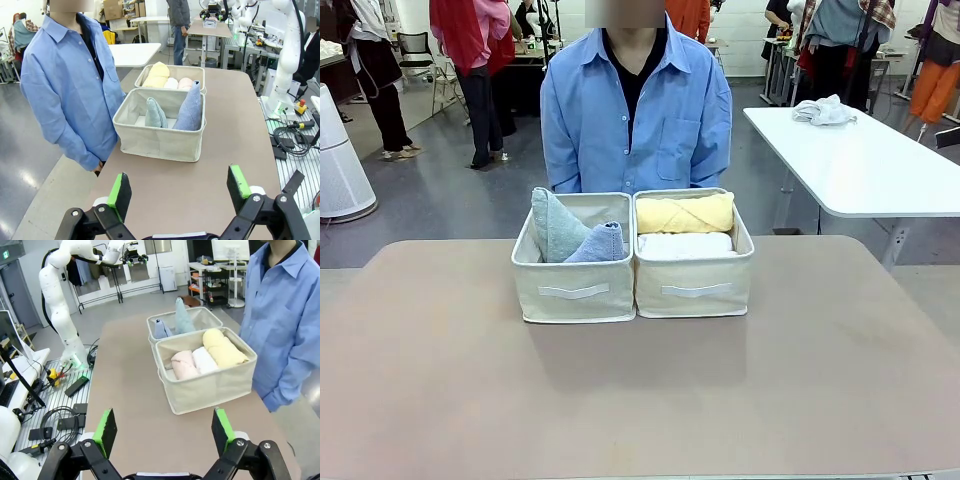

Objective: Sort the towels based on their folding style.
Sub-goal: Pick up another triangle-folded towel from the table and place it in the left Fabric basket.

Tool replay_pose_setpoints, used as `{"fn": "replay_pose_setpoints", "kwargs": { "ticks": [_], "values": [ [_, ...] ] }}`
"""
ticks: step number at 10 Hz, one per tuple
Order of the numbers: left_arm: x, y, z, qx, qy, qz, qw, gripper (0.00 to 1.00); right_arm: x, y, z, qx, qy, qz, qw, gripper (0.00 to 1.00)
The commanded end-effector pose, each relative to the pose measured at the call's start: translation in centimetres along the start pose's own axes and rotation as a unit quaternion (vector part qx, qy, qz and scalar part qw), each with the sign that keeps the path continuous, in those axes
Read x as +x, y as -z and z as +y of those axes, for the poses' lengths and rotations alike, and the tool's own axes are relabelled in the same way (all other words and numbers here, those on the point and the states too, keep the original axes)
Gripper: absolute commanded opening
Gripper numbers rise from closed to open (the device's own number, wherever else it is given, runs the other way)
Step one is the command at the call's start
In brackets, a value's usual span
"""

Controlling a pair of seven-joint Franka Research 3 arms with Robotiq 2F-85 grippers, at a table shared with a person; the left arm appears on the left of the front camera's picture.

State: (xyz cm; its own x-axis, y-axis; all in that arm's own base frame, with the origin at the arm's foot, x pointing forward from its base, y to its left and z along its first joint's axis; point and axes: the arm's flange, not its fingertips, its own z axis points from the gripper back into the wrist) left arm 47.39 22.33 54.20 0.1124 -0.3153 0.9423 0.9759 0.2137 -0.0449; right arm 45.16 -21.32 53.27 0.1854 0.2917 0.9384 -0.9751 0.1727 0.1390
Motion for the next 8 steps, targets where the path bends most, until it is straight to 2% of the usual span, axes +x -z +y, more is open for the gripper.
{"fn": "replay_pose_setpoints", "kwargs": {
  "ticks": [1,8],
  "values": [
    [0.13,-0.04,-0.18,-0.001,0.001,0.005,1.000,1.00,-0.15,0.51,0.36,-0.010,0.000,-0.003,1.000,1.00],
    [0.13,-0.04,-0.18,-0.001,0.001,0.005,1.000,1.00,-0.15,0.51,0.36,-0.010,0.000,-0.003,1.000,1.00]
  ]
}}
